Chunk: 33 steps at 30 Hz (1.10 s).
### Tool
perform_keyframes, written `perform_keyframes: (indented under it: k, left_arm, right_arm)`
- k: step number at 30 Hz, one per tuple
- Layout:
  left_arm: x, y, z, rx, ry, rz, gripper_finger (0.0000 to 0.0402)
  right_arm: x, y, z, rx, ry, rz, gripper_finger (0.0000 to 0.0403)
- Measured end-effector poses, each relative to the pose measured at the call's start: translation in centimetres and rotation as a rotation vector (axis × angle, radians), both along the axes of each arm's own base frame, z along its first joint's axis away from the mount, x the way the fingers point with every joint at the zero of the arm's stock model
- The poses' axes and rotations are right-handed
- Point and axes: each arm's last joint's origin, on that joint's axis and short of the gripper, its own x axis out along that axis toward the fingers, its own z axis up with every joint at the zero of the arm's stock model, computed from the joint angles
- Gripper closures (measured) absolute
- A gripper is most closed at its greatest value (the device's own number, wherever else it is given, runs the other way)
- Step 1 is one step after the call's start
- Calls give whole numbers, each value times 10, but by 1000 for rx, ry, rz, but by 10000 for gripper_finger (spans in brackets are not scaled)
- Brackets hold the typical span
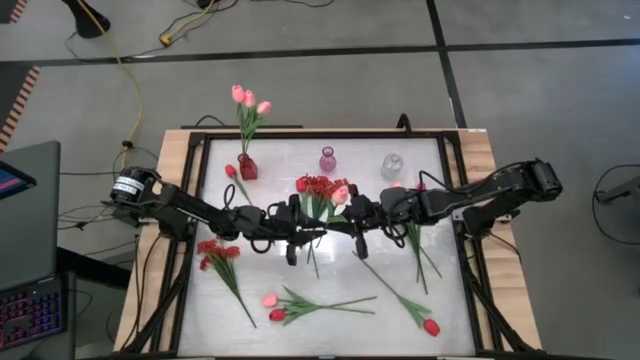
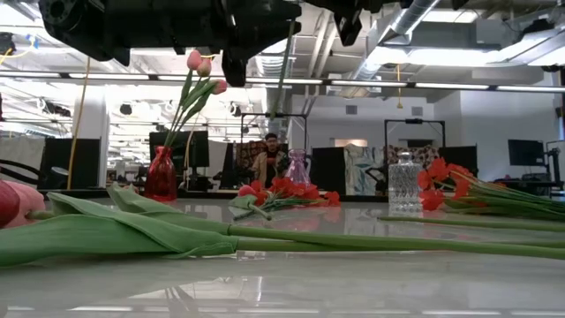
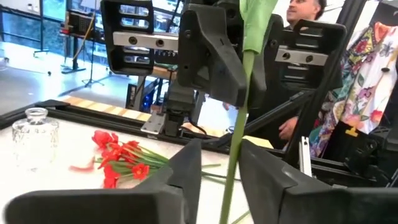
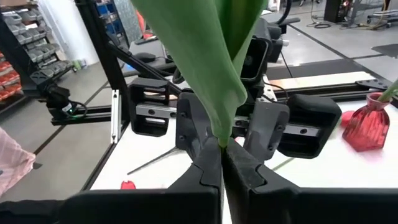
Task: Sort flowers into vase by color
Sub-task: Put the pink tulip into the red vase
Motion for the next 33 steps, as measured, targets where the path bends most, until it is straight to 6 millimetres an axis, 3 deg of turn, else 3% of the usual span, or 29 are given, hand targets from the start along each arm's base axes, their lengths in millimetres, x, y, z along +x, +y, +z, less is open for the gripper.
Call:
perform_keyframes:
  k: [5, 16, 21, 33]
  left_arm:
    - [0, 0, 0, 8, -3, -1, 392]
    - [0, 1, 1, 22, -10, 48, 401]
    - [-6, 3, 11, 76, 9, 87, 401]
    - [-55, 19, 56, 208, 162, 362, 401]
  right_arm:
    - [0, 0, 0, -1, 0, -8, 358]
    - [0, -6, 0, 11, 3, -35, 291]
    - [0, -6, -1, -51, 13, -19, 259]
    - [-6, -20, 4, -67, 29, -92, 244]
